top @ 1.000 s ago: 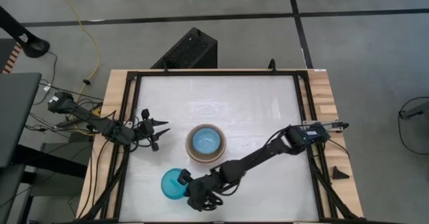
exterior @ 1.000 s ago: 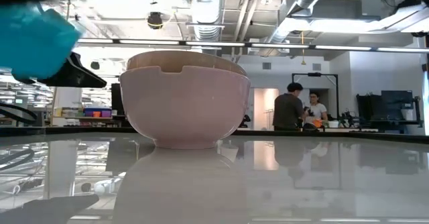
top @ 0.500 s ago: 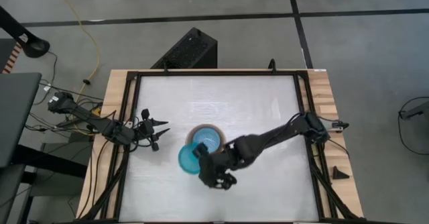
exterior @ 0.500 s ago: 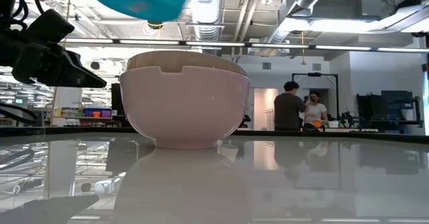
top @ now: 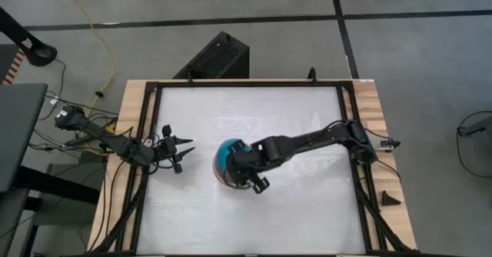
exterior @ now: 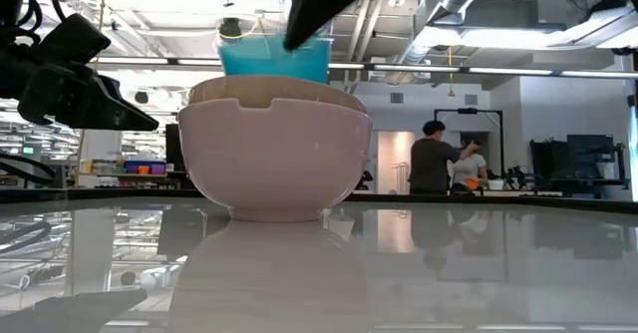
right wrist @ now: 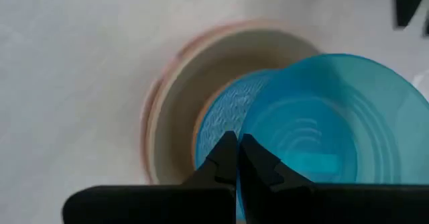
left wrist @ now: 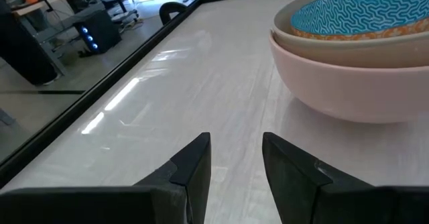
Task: Nest bowls inside each other
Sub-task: Stack the blue bowl on the blue patterned bowl
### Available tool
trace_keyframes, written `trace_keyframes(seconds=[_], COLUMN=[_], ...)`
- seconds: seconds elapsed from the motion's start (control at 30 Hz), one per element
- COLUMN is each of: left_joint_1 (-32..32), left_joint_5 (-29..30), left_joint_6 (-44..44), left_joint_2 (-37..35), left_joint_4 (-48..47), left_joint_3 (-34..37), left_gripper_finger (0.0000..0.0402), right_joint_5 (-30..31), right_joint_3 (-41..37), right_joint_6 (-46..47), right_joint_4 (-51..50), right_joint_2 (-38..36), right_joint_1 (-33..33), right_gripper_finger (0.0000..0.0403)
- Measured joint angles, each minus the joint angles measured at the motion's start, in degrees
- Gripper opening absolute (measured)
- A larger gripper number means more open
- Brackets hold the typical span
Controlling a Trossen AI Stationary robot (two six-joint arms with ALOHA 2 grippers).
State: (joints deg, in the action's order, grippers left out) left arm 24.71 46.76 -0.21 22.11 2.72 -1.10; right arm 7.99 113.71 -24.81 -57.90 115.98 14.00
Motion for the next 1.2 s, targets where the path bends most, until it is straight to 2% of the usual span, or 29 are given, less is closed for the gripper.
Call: trace_keyframes(seconds=[0.1, 0.3, 0.87, 1.2], left_joint_1=[0.00, 0.02, 0.02, 0.00], left_joint_5=[0.01, 0.04, 0.07, 0.02], left_joint_6=[0.00, 0.00, 0.00, 0.00], left_joint_2=[0.00, 0.00, 0.00, 0.00], left_joint_4=[0.00, 0.04, -0.02, -0.02], left_joint_3=[0.00, 0.00, 0.00, 0.00], left_gripper_finger=[0.0125, 0.0125, 0.0125, 0.0125], right_joint_5=[-2.79, -3.74, -5.73, -6.58], right_joint_3=[-2.43, -5.95, -6.17, -13.65], right_joint_6=[-0.02, 0.82, 3.43, 4.91], right_joint_4=[1.24, 4.24, 5.70, 10.64], right_joint_2=[-0.73, -1.29, -0.56, -1.00], right_joint_1=[-1.46, -2.58, -3.28, -3.28], right_gripper_finger=[0.0025, 0.0025, 0.0025, 0.0025])
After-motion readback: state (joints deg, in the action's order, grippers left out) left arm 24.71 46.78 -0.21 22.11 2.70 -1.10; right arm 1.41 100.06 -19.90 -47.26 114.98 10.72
